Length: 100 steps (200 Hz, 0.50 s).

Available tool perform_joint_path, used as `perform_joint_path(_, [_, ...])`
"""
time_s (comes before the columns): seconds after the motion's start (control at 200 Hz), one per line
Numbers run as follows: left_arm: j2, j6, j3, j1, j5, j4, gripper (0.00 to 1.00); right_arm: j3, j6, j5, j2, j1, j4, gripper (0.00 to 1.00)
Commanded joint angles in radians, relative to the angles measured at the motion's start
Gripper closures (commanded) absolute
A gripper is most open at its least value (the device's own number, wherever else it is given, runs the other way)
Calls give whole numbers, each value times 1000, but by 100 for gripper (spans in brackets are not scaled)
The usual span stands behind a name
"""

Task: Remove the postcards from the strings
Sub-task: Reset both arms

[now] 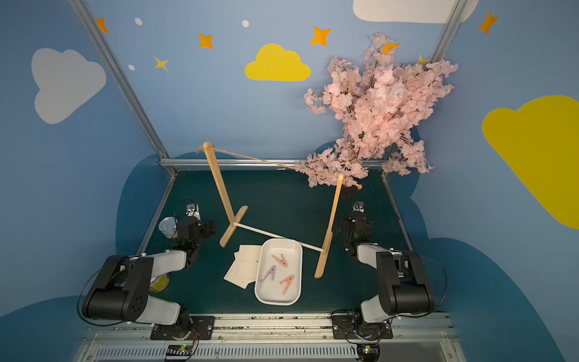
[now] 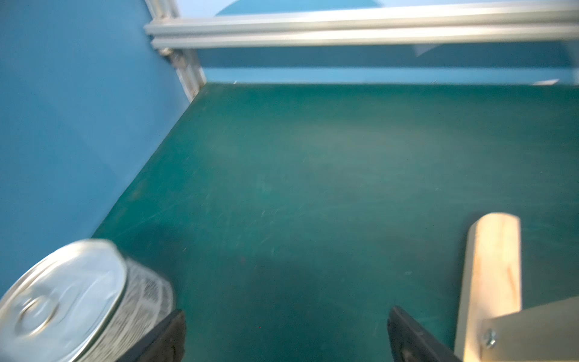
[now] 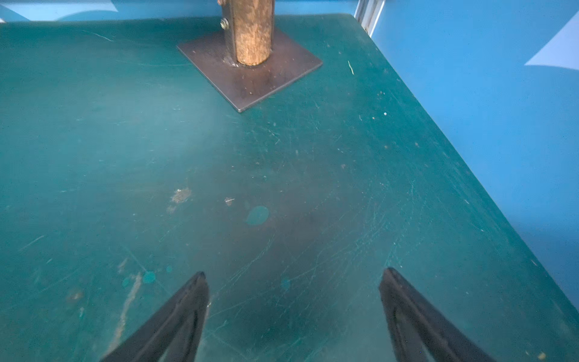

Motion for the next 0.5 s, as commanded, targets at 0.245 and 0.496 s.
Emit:
perform_joint_path(0.245, [46,37,-37,24,163,147,0,-138,-33,-164,47,-46,400,11])
perform_joint_path(0.496, [47,34,-35,28,172,141,1,-129,-33,-161,34,-44,355,11])
